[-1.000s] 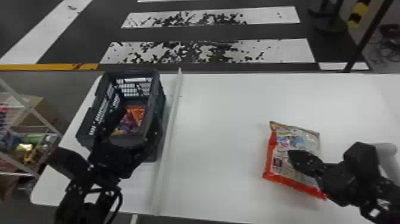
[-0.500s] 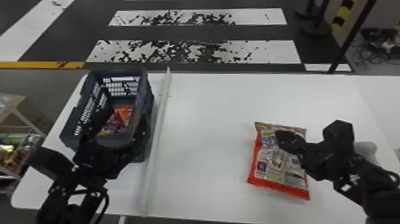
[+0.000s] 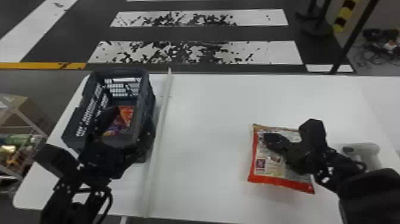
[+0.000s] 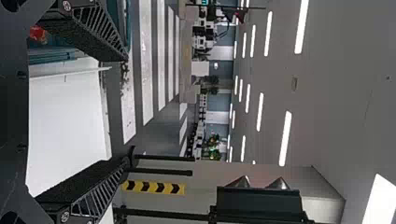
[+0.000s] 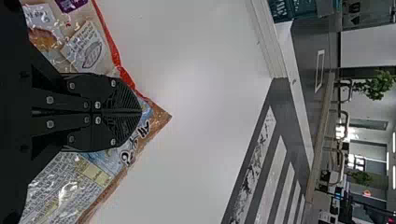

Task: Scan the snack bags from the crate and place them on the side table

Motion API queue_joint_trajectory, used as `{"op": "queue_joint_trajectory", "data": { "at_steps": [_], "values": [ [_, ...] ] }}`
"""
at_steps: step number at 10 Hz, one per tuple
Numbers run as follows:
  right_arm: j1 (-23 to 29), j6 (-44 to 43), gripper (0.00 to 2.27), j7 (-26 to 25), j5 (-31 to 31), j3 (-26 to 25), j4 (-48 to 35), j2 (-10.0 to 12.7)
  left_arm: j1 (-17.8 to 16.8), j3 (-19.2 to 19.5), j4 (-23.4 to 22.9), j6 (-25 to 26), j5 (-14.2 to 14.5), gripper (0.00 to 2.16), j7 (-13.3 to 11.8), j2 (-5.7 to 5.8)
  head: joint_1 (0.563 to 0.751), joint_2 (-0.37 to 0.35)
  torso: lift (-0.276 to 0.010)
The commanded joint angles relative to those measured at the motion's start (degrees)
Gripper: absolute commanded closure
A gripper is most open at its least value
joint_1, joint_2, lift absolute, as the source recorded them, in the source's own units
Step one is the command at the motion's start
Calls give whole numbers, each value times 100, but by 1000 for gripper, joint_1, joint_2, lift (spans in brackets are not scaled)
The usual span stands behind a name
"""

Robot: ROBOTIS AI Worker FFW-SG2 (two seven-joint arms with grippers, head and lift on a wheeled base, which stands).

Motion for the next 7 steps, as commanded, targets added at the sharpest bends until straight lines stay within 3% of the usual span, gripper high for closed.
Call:
{"op": "queue_joint_trajectory", "data": {
  "at_steps": [1, 5, 7],
  "values": [
    [-40, -166, 2250, 10, 68, 122, 172, 0, 4, -10, -4, 3, 8, 90, -8, 0, 695, 83, -95],
    [601, 98, 2250, 116, -152, -265, -1340, 0, -5, -36, -4, 38, 8, 90, -35, 0, 695, 89, -95],
    [1032, 414, 2250, 142, -143, -230, -1964, 0, -5, -36, 5, 56, 44, 90, -43, 9, 695, 91, -95]
  ]
}}
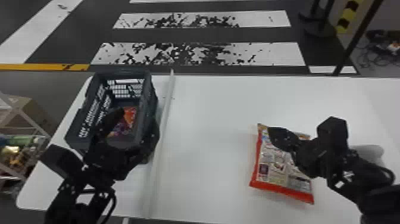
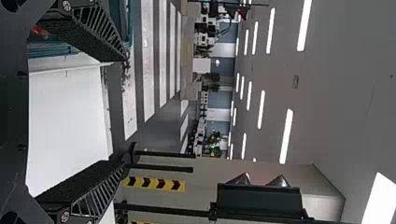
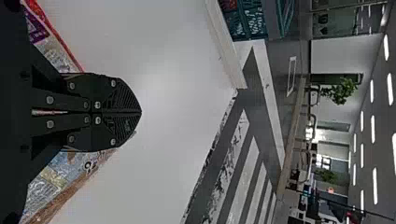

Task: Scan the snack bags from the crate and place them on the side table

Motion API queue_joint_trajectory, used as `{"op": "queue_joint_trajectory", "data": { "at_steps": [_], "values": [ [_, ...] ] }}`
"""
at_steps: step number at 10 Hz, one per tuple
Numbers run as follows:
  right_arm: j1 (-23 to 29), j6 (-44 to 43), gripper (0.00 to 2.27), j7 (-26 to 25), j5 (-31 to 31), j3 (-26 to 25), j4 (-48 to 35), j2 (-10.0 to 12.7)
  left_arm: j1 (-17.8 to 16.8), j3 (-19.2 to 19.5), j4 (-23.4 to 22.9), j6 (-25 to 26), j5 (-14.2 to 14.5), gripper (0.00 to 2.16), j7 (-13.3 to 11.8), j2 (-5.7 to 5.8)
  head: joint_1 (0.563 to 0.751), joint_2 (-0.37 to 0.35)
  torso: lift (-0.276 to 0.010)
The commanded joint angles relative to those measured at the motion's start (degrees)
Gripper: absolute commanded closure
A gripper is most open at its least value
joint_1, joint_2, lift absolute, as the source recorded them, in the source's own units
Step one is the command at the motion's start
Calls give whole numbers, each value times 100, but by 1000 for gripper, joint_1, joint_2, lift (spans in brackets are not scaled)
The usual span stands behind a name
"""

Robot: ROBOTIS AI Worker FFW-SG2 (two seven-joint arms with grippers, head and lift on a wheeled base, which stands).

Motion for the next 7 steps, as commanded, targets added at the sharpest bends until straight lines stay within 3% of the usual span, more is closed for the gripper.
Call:
{"op": "queue_joint_trajectory", "data": {
  "at_steps": [1, 4, 7],
  "values": [
    [347, 91, 2246, 37, 5, 116, -326, 0, -8, 0, 8, 2, 15, 90, -1, 10, 695, 98, -95],
    [566, 38, 2250, 37, 155, 503, -361, 0, -17, -9, 35, 2, 15, 90, -27, 10, 695, 143, -95],
    [382, 144, 2250, 10, 498, 863, -36, 9, -25, -44, 61, 2, 24, 90, -36, 19, 695, 183, -95]
  ]
}}
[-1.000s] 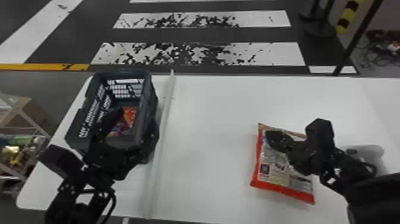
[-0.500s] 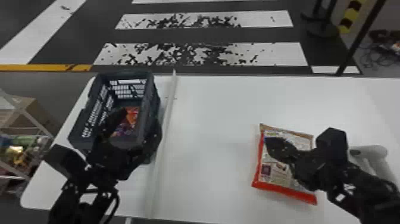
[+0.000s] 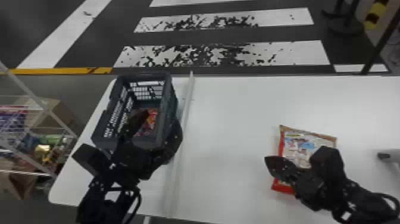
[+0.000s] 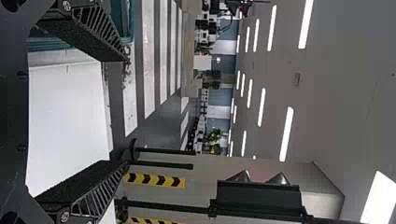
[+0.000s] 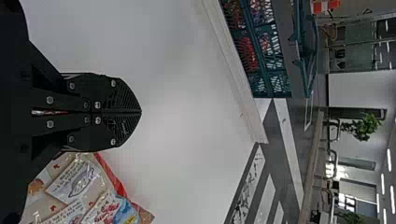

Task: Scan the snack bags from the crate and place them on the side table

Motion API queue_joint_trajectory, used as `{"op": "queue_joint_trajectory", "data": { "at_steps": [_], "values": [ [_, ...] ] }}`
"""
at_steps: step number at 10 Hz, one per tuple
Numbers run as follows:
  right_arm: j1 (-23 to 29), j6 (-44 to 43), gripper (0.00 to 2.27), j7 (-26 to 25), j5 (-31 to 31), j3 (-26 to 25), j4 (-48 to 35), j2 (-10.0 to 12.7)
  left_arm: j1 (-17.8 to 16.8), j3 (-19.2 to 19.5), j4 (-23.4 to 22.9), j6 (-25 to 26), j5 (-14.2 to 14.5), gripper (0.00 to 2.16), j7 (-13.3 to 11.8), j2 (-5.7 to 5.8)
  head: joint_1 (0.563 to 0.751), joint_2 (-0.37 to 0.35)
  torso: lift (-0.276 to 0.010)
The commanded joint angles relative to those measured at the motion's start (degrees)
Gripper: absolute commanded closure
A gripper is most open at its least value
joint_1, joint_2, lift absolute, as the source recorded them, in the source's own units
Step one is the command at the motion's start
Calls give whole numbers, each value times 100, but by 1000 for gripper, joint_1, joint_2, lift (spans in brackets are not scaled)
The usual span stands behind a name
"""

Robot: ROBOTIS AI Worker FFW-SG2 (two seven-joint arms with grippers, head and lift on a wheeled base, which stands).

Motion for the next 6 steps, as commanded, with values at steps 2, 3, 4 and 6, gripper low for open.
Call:
{"op": "queue_joint_trajectory", "data": {
  "at_steps": [2, 3, 4, 6],
  "values": [
    [-268, 44, 2250, -73, 122, 89, 416, 16, -5, -9, 34, 0, 0, 90, 0, 15, 695, 194, -95],
    [-347, 44, 2250, -90, 148, 89, 513, 16, -14, -9, 34, 0, 0, 90, -9, 6, 695, 190, -95],
    [-382, 61, 2246, -99, 192, 62, 574, 16, -14, -9, 34, 0, 0, 90, -18, 6, 695, 183, -95],
    [-435, 44, 2246, -117, 227, -17, 636, 7, -5, -9, 43, 0, 0, 90, -26, 6, 695, 172, -95]
  ]
}}
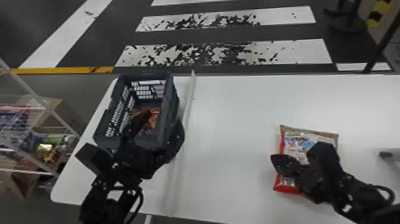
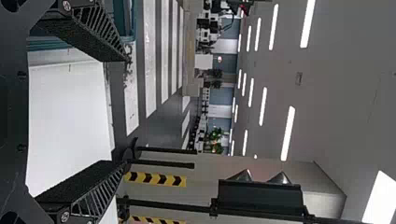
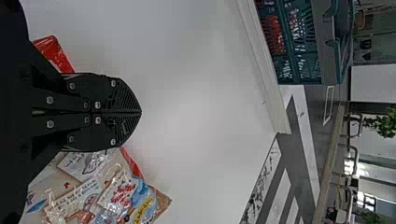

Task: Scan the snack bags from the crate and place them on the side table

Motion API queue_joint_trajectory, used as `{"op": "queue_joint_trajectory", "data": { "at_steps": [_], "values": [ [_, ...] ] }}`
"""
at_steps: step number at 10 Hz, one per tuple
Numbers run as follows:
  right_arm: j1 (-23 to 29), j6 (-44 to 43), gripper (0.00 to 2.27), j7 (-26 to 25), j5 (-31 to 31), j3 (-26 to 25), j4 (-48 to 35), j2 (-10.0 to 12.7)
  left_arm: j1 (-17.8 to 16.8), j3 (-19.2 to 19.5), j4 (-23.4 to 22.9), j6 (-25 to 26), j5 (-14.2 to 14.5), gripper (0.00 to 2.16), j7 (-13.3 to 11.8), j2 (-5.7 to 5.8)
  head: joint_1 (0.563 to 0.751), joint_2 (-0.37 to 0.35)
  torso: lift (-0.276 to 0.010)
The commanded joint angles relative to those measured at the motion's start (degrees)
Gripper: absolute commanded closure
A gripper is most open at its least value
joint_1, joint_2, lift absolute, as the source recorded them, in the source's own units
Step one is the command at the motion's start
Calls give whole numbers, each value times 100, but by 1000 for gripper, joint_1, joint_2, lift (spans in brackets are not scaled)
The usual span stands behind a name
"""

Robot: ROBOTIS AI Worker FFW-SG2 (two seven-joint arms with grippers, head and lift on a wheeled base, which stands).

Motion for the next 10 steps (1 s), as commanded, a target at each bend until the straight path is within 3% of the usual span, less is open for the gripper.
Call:
{"op": "queue_joint_trajectory", "data": {
  "at_steps": [1, 10],
  "values": [
    [-35, 17, 2246, -5, 51, -82, 60, -7, -7, 0, 1, 0, -9, 90, -5, -9, 695, 164, -95],
    [141, -54, 2246, 57, 7, -460, -1, -183, -7, 0, 1, 18, 0, 90, -31, 0, 695, 94, -95]
  ]
}}
